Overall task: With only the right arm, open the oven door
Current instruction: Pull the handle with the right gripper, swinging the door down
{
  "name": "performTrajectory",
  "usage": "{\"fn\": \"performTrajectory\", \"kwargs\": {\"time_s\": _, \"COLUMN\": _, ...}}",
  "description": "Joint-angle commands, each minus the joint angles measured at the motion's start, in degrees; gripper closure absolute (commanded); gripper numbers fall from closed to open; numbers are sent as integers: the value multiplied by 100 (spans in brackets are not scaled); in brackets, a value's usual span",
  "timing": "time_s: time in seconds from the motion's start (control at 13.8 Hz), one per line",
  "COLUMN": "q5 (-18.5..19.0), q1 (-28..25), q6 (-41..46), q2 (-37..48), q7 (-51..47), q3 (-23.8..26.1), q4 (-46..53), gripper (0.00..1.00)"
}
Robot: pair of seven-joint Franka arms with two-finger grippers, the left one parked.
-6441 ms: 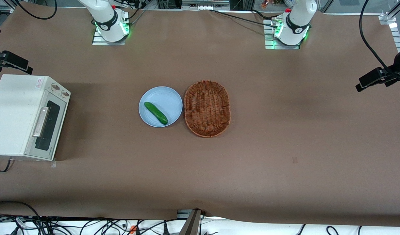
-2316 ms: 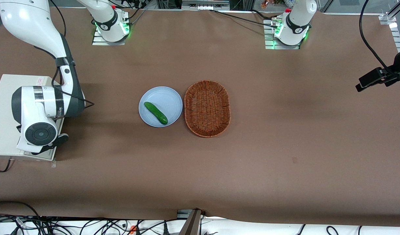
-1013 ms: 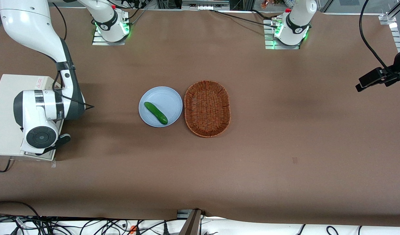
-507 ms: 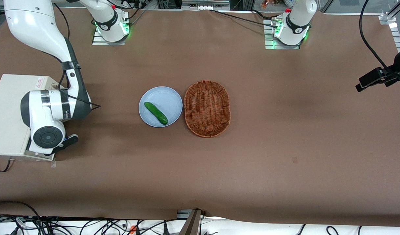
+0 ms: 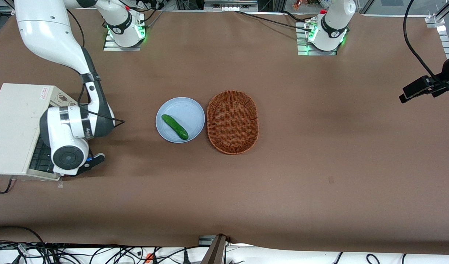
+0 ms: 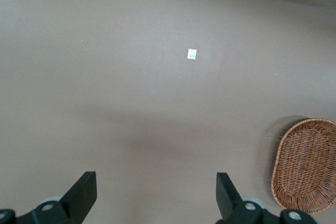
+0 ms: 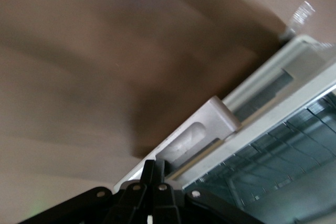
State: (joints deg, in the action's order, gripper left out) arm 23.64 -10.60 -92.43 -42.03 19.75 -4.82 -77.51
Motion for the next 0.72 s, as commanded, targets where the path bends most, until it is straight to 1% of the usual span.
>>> {"fn": "performTrajectory", "kwargs": {"time_s": 0.0, "q5": 97, "q1": 287, "q6": -118, "q2": -473, "q7": 37, "q3": -177, "q4": -229, "gripper": 100}}
{"fn": "performTrajectory", "kwargs": {"time_s": 0.43, "q5": -193, "q1": 348, "q6": -179, "q2": -622, "q7": 55, "q3": -177, "q4": -229, "gripper": 100}}
{"fn": "performTrajectory", "kwargs": {"time_s": 0.65, "q5": -534, "q1": 506, "q6": -188, "q2": -701, "q7": 20, "q3": -177, "q4": -221, "gripper": 100}}
